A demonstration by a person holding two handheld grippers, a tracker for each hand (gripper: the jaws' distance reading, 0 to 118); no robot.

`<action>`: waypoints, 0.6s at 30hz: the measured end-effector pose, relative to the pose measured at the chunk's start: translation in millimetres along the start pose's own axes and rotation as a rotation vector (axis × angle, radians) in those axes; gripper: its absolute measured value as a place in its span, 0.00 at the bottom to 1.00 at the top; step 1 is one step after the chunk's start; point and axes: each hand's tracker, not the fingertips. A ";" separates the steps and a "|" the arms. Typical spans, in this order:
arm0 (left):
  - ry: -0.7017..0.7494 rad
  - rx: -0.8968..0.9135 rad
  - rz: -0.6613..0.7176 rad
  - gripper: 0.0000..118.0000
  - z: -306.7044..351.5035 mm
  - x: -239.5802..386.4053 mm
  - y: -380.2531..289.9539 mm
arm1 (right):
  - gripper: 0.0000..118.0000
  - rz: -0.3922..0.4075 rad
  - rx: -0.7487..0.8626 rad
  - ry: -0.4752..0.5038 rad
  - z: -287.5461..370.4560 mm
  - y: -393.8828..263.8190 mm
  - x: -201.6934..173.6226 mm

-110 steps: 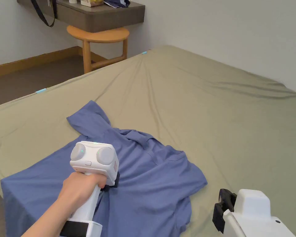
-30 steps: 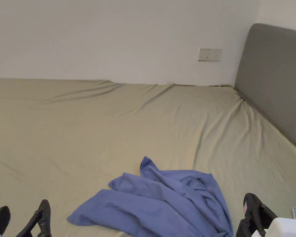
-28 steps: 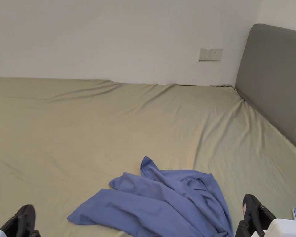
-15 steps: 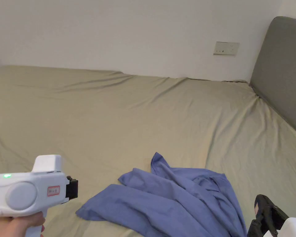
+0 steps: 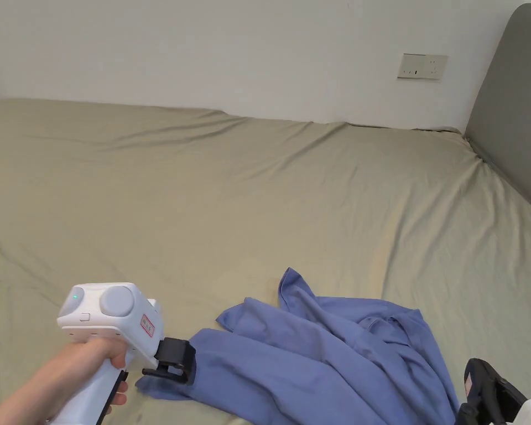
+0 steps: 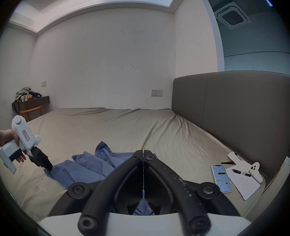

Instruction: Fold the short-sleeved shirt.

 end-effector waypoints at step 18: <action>0.017 0.050 -0.067 0.04 9.6 23.0 -4.8 | 0.02 -0.013 -0.034 -0.004 -4.9 -6.9 7.2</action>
